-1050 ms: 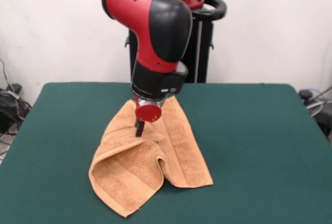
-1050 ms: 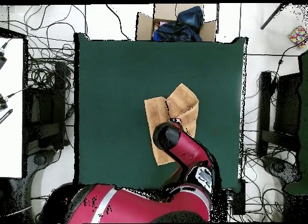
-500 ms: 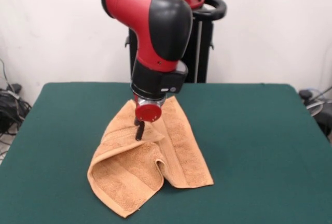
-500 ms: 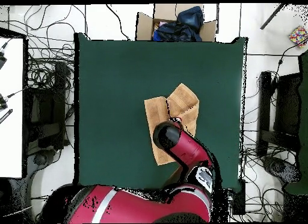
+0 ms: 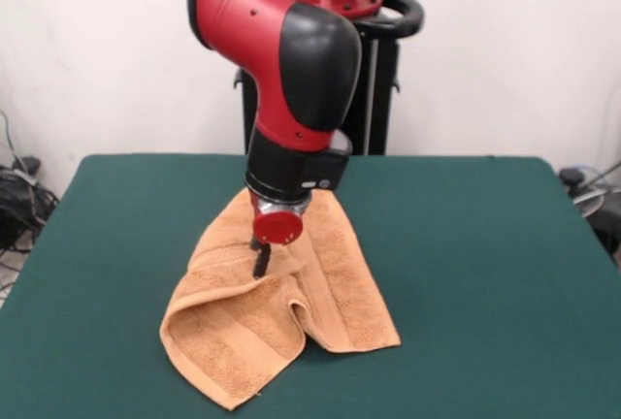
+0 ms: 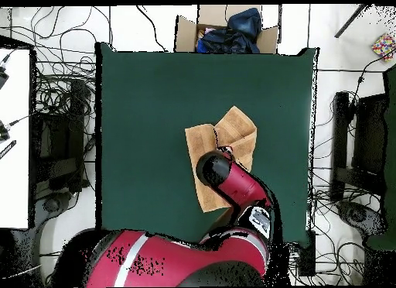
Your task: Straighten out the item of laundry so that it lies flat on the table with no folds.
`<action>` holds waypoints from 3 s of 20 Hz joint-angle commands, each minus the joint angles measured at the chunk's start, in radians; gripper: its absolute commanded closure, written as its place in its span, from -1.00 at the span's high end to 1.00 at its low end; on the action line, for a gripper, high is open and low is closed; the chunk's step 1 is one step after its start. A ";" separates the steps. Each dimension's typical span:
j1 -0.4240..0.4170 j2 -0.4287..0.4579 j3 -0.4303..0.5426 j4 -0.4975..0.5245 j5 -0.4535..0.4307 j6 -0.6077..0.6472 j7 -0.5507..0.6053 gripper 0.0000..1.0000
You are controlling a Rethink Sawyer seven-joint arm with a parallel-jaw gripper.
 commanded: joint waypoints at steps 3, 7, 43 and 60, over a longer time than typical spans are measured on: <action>0.023 0.008 0.083 -0.117 0.058 0.155 0.159 1.00; 0.020 -0.020 0.101 -0.107 0.055 0.163 0.161 1.00; 0.077 0.011 0.118 -0.079 0.045 0.125 0.195 1.00; 0.058 0.027 0.166 -0.050 0.005 0.073 0.137 1.00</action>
